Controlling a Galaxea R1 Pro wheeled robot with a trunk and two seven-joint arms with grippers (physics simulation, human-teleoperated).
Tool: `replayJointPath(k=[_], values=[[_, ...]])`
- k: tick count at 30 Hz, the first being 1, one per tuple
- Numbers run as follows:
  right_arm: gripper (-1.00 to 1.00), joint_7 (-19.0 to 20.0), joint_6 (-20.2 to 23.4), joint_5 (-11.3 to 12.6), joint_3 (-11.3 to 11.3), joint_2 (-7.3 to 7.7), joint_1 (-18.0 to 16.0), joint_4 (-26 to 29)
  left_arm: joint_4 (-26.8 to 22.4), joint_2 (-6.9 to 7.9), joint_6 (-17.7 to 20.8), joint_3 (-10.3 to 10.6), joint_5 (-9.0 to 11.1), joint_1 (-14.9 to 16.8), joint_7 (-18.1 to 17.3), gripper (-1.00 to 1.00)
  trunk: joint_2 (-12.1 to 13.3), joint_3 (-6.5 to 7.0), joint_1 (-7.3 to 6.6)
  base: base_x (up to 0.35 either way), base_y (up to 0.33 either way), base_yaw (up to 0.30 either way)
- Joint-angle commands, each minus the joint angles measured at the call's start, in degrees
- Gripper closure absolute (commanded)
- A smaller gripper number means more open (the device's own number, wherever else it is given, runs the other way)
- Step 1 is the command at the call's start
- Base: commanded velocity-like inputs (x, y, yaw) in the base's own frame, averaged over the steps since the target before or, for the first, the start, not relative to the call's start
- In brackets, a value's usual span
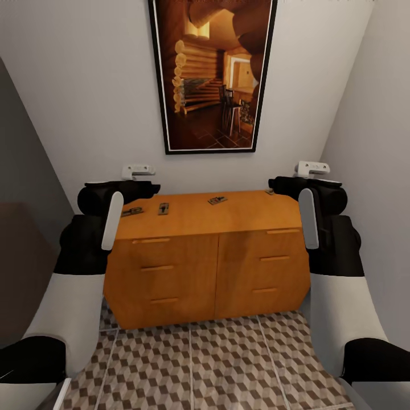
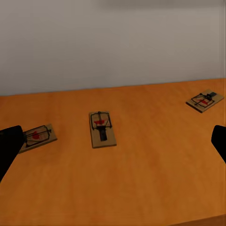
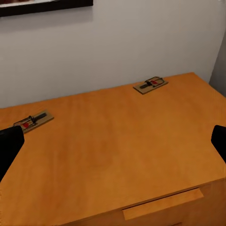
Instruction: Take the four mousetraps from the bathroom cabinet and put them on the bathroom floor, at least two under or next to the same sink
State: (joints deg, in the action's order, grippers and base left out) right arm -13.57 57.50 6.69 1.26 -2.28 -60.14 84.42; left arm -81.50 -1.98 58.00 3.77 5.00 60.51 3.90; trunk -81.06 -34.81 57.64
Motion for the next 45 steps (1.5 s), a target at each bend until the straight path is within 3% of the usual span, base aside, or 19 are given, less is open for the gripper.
replayJointPath(k=[1,15,25,32,40,45], values=[[-1.00,-0.49,0.16,0.61,0.06,-0.05,-0.05,0.04,-0.02,-0.01,0.24,0.01,0.51,0.05,0.41,-1.00,0.39,0.13,-0.23,0.000,0.000,0.000],[-1.00,-0.52,0.16,0.55,-0.13,-0.08,0.01,0.04,3.19,-0.18,0.27,0.03,0.60,0.05,0.49,-1.00,6.00,2.64,-3.30,0.000,0.000,0.000],[-1.00,-0.57,0.16,0.52,-2.45,-0.09,0.40,0.04,8.44,-1.36,0.27,0.10,0.76,0.05,0.44,-1.00,10.01,4.43,-5.50,0.000,0.000,0.000],[-1.00,-0.58,0.16,0.52,-2.95,-0.05,0.53,0.04,15.21,-1.91,0.27,0.06,0.79,0.05,0.41,-1.00,12.82,5.69,-7.04,0.000,0.000,0.000],[-1.00,-0.54,-0.22,0.52,-3.09,-0.02,3.04,-0.19,27.11,-2.10,0.14,0.07,0.72,0.05,0.41,-1.00,16.03,7.13,-8.79,0.000,0.000,0.000],[-1.00,-0.51,-0.40,0.52,-3.12,-0.01,4.08,-0.27,30.27,-2.18,0.15,0.06,0.71,0.05,0.41,-1.00,18.03,8.02,-9.89,0.000,0.000,0.000]])
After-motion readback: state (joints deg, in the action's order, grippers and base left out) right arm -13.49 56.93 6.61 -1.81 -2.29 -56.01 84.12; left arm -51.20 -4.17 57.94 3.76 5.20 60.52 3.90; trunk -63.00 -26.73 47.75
